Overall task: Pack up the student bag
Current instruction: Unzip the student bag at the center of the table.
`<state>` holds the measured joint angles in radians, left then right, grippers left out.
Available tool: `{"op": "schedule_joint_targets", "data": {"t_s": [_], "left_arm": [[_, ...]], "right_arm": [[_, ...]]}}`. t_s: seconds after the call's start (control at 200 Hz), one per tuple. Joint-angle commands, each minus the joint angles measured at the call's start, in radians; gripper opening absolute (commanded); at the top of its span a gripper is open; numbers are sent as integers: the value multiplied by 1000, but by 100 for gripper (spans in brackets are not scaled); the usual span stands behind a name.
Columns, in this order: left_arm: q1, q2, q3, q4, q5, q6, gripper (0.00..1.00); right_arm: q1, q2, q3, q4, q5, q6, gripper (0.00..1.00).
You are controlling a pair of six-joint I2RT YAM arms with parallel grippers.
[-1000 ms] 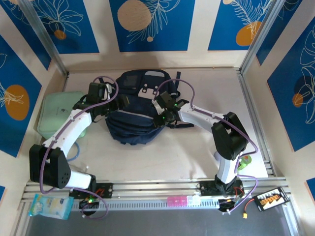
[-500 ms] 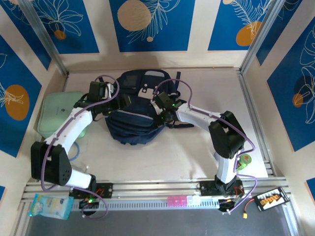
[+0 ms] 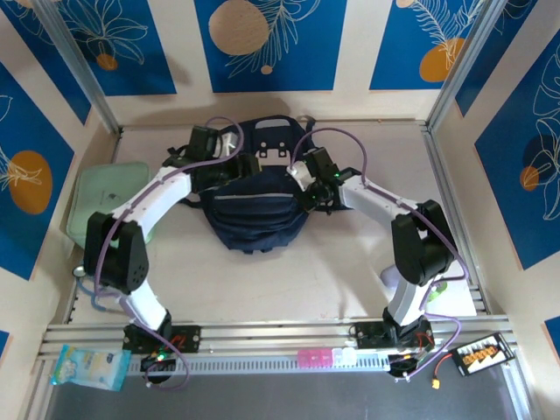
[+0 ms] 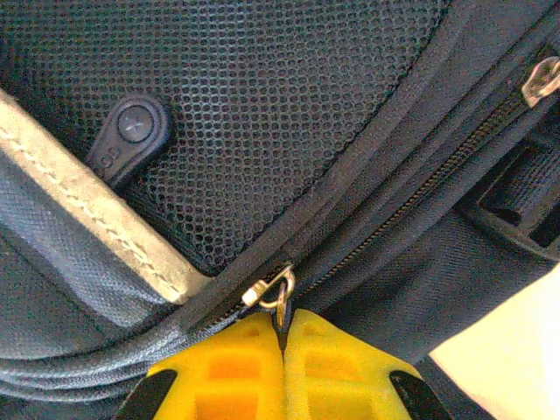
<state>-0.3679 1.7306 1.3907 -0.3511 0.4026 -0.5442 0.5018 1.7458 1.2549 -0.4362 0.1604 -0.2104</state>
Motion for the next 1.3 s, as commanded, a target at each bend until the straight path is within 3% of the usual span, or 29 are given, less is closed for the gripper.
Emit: {"op": "schedule_joint_targets", "data": {"t_s": [0.0,0.085,0.235,0.39,0.54,0.78,1.1,1.295], "left_arm": [[-47,84,76,76,98,-12,74],[-87,168,158,83,103,-36,71],[-130,334,325,39,71,-80,57],[-143,425,392,88,49,-188,47],[-143,515,493,-52,-50,-225,38],[-142,568,539,-110,-91,-249,36],[-142,592,518,-124,-128,-268,36],[-134,590,479,-83,-128,-313,35]], "right_arm": [[-27,-52,-39,66,-29,-185,0],[-48,-47,-32,90,-22,-202,0],[-47,-51,-27,99,-32,-172,0],[-29,-83,-81,113,-36,-128,0],[19,-114,-141,89,-11,-88,0],[135,-181,-241,91,9,13,0],[250,-171,-219,239,-141,267,0],[336,-88,-203,321,-41,376,0]]}}
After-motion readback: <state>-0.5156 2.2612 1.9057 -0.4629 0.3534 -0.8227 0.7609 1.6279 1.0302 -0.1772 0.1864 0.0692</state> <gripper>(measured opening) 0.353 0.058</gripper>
